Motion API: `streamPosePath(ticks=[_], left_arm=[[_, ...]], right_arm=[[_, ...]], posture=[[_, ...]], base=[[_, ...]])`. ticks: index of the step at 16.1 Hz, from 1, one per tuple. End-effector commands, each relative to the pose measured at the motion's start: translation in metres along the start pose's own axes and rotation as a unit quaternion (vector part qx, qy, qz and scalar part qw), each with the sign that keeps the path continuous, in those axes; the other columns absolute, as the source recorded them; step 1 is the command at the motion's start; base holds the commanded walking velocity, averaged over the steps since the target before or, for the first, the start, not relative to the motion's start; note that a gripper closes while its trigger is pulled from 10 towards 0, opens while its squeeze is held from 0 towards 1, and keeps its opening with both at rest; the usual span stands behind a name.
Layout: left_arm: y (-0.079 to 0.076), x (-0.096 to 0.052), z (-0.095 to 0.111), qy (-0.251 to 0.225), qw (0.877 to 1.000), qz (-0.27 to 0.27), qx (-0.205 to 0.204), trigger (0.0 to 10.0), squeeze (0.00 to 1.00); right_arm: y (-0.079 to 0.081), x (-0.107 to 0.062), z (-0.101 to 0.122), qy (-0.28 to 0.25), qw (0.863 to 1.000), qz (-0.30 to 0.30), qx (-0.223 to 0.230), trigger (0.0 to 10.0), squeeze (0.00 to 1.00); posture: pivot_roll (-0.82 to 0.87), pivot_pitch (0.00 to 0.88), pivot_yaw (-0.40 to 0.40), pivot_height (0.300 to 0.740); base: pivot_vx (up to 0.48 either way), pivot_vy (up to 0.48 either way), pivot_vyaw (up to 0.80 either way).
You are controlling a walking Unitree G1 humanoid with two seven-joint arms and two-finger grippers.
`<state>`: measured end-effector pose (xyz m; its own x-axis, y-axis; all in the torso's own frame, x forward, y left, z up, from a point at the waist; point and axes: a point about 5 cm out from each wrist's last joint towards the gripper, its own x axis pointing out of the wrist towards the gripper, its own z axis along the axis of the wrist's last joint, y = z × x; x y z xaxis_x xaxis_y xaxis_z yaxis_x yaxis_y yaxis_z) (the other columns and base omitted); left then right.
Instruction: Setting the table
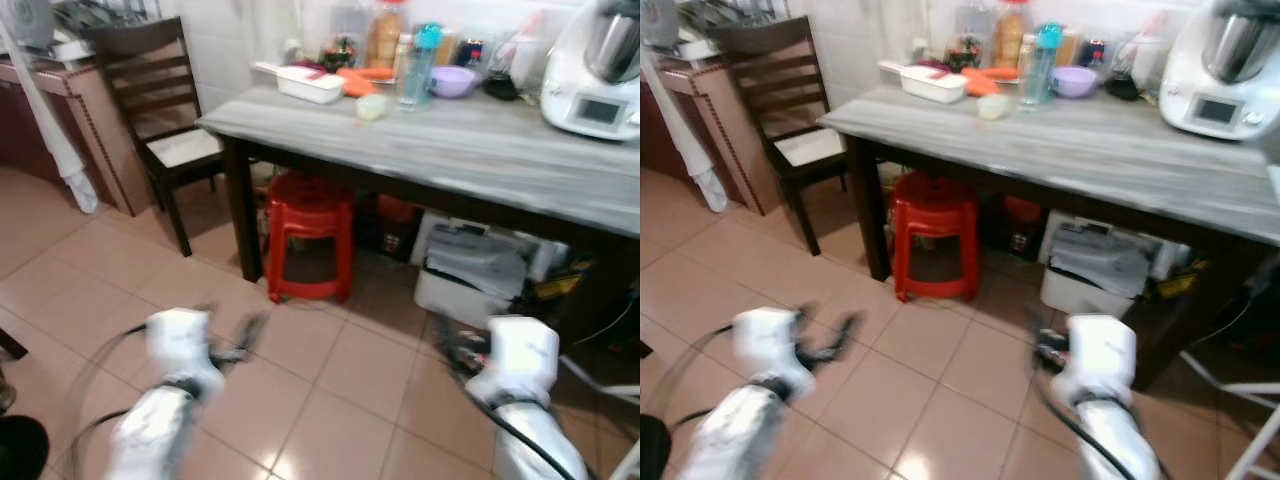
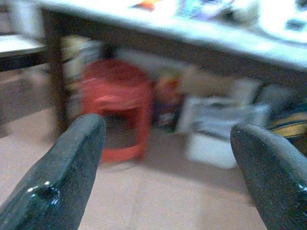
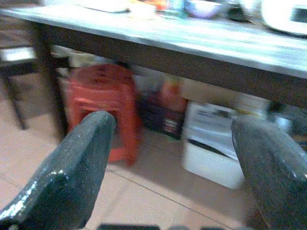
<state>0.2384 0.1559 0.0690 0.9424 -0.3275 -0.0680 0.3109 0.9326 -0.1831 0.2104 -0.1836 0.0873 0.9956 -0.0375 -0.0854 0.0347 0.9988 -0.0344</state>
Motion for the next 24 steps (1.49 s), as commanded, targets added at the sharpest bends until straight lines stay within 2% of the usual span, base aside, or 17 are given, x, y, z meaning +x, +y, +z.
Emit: streamPosePath(ticks=[1, 5, 6, 7, 8, 9, 14, 19, 24], left_arm=[[0.0127, -0.0049, 0.005, -0.003, 1.0, 0.018, 0.011, 10.0, 0.0], [0.0148, -0.0058, 0.002, 0.0, 1.0, 0.023, 0.018, 10.0, 0.0], [0.0144, -0.0051, 0.0017, 0.0, 1.0, 0.021, 0.018, 10.0, 0.0], [0.0142, -0.0034, 0.0018, 0.0, 1.0, 0.018, 0.019, 10.0, 0.0], [0.0142, -0.0013, 0.0027, -0.002, 1.0, 0.017, 0.021, 10.0, 0.0], [0.015, 0.0005, 0.0038, -0.005, 1.0, 0.019, 0.023, 10.0, 0.0], [0.0108, 0.0001, 0.0001, -0.001, 1.0, 0.013, 0.021, 10.0, 0.0], [0.0109, 0.0007, 0.0009, -0.002, 1.0, 0.012, 0.021, 10.0, 0.0], [0.0101, 0.0019, 0.0037, -0.006, 1.0, 0.011, 0.02, 10.0, 0.0]], right_arm=[[0.0091, 0.0003, 0.0092, -0.02, 1.0, 0.013, 0.01, 10.0, 0.0], [0.0044, 0.0014, 0.0094, -0.023, 0.999, -0.008, -0.035, 10.0, 0.0], [0.0077, 0.0013, 0.0099, -0.04, 0.999, 0.006, 0.018, 10.0, 0.0], [0.0078, 0.0014, 0.0101, -0.045, 0.998, 0.009, 0.037, 10.0, 0.0], [0.0064, 0.0013, 0.0087, -0.03, 0.999, 0.006, 0.031, 10.0, 0.0], [0.0047, -0.0001, 0.0109, -0.04, 0.999, 0.0, 0.017, 10.0, 0.0], [0.0067, 0.0, 0.0095, -0.032, 0.999, 0.004, 0.033, 10.0, 0.0], [0.0075, 0.0002, 0.0081, -0.029, 0.999, 0.009, 0.037, 10.0, 0.0], [0.0085, -0.0002, 0.0076, -0.03, 0.999, 0.008, 0.041, 10.0, 0.0]], posture=[[0.03, 0.0, -0.02, 0.74], [0.03, 0.0, -0.017, 0.74], [0.02, 0.0, -0.013, 0.74], [0.02, 0.0, -0.012, 0.74], [0.02, 0.0, -0.012, 0.74], [0.02, 0.0, -0.011, 0.74], [0.02, 0.0, -0.009, 0.74], [0.02, 0.0, -0.011, 0.74], [0.03, 0.0, -0.011, 0.74]], base=[[0.0, 0.0, 0.0], [0.0, -0.12, 0.0], [0.0, -0.48, 0.0], [0.0, -0.48, 0.0], [0.0, -0.48, 0.0], [0.0, -0.48, 0.0], [0.0, -0.48, 0.0], [0.0, -0.48, -0.62], [0.0, -0.48, 0.0]])
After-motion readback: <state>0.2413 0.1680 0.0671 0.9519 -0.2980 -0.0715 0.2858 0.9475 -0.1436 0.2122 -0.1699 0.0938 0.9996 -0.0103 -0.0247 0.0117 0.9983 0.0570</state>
